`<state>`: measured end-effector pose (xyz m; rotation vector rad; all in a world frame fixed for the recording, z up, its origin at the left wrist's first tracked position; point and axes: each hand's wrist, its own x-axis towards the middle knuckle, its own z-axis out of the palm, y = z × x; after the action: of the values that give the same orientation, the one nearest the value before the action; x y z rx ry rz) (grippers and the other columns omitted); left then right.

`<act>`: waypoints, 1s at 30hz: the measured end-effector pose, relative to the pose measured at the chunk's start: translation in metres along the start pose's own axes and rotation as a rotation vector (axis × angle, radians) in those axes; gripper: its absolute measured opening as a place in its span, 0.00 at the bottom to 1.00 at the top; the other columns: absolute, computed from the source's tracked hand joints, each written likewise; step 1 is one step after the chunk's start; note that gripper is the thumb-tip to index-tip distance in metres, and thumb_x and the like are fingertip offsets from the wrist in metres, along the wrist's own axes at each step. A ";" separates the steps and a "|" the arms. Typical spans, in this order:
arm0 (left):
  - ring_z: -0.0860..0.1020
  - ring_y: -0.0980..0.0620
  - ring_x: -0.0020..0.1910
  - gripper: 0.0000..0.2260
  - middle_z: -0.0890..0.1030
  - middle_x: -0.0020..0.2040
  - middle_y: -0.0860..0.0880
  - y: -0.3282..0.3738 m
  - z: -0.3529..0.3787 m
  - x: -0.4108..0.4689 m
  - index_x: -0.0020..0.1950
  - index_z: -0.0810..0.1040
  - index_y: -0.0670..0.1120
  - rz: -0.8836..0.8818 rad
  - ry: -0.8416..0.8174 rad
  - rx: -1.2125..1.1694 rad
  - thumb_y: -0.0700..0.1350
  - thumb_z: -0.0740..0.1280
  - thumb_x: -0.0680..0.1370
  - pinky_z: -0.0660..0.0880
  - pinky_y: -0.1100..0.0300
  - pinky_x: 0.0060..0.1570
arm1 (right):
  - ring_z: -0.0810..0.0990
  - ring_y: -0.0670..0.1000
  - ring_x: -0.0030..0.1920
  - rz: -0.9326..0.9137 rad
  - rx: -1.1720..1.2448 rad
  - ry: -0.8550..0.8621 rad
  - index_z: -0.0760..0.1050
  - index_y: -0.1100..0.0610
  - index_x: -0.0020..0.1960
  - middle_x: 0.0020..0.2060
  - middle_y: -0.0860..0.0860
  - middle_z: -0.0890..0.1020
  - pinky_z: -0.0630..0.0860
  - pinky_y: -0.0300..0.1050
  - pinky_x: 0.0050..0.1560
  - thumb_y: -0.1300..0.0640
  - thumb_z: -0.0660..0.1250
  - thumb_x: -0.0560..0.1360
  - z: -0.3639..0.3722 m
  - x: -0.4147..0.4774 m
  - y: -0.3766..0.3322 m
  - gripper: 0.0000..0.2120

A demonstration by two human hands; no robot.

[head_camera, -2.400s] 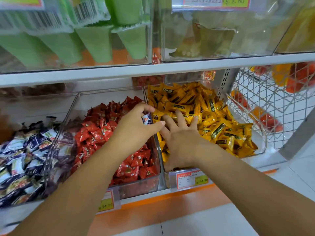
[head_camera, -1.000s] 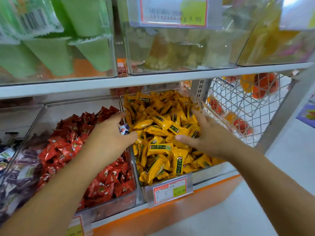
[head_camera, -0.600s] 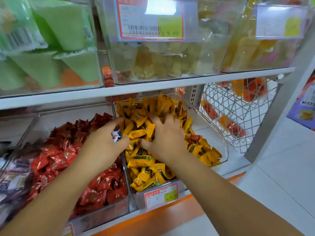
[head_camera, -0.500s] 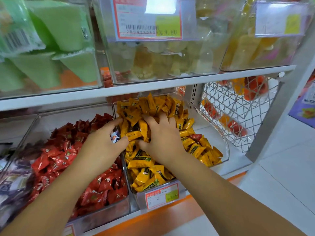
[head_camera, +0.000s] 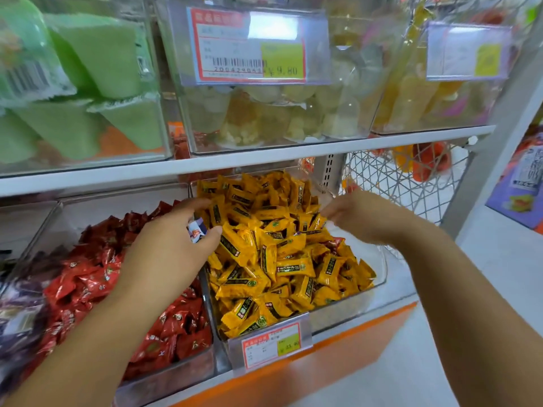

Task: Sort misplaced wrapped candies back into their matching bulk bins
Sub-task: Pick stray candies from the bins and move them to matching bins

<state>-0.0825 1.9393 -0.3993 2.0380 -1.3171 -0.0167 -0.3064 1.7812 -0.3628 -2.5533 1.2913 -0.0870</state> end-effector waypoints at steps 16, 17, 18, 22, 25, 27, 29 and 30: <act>0.70 0.66 0.34 0.19 0.76 0.49 0.59 -0.002 0.005 -0.004 0.67 0.69 0.64 0.025 -0.092 -0.002 0.56 0.66 0.76 0.67 0.73 0.37 | 0.74 0.54 0.57 -0.138 0.159 -0.150 0.72 0.43 0.65 0.59 0.52 0.72 0.74 0.51 0.58 0.60 0.73 0.71 0.059 0.031 0.010 0.26; 0.71 0.64 0.34 0.19 0.77 0.49 0.59 -0.002 0.006 -0.004 0.66 0.69 0.64 0.026 -0.094 0.002 0.57 0.66 0.76 0.68 0.72 0.37 | 0.73 0.53 0.58 -0.138 0.185 -0.172 0.72 0.43 0.66 0.59 0.51 0.70 0.73 0.49 0.58 0.61 0.73 0.70 0.058 0.028 0.009 0.27; 0.71 0.63 0.35 0.19 0.77 0.48 0.59 -0.002 0.006 -0.004 0.66 0.69 0.64 0.024 -0.095 0.004 0.57 0.66 0.76 0.69 0.71 0.37 | 0.72 0.54 0.58 -0.140 0.207 -0.176 0.72 0.43 0.66 0.59 0.51 0.69 0.73 0.48 0.58 0.61 0.73 0.70 0.060 0.028 0.010 0.28; 0.76 0.61 0.35 0.19 0.76 0.48 0.58 0.002 0.007 -0.004 0.66 0.70 0.64 0.019 -0.092 0.005 0.57 0.66 0.76 0.72 0.67 0.36 | 0.73 0.55 0.56 -0.193 0.289 -0.076 0.77 0.40 0.53 0.58 0.55 0.70 0.71 0.48 0.61 0.60 0.72 0.72 0.070 0.027 0.011 0.17; 0.77 0.58 0.35 0.18 0.77 0.47 0.57 0.002 0.007 -0.003 0.65 0.70 0.64 0.017 -0.087 0.005 0.56 0.67 0.76 0.72 0.66 0.36 | 0.75 0.54 0.52 -0.187 0.289 0.008 0.81 0.48 0.50 0.53 0.55 0.74 0.72 0.47 0.58 0.65 0.69 0.73 0.073 0.029 0.013 0.12; 0.78 0.55 0.39 0.18 0.77 0.48 0.57 0.001 0.007 -0.003 0.65 0.71 0.63 0.020 -0.084 -0.003 0.56 0.67 0.76 0.70 0.69 0.37 | 0.76 0.51 0.47 -0.208 0.300 0.051 0.82 0.56 0.49 0.46 0.50 0.78 0.74 0.46 0.52 0.69 0.67 0.73 0.070 0.029 0.013 0.11; 0.77 0.56 0.39 0.19 0.77 0.50 0.58 0.000 0.007 -0.003 0.65 0.71 0.63 0.019 -0.081 -0.009 0.56 0.67 0.75 0.69 0.71 0.37 | 0.78 0.49 0.43 -0.226 0.327 0.102 0.82 0.58 0.46 0.42 0.51 0.82 0.76 0.47 0.46 0.70 0.66 0.73 0.064 0.030 0.012 0.10; 0.77 0.55 0.40 0.19 0.77 0.50 0.58 -0.001 0.007 -0.003 0.65 0.71 0.63 0.020 -0.080 -0.011 0.56 0.67 0.75 0.68 0.72 0.37 | 0.78 0.47 0.41 -0.217 0.361 0.118 0.82 0.58 0.45 0.42 0.52 0.82 0.76 0.45 0.44 0.69 0.66 0.73 0.060 0.030 0.011 0.08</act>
<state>-0.0857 1.9377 -0.4061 2.0334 -1.3839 -0.0972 -0.2859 1.7644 -0.4257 -2.3882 0.9287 -0.4756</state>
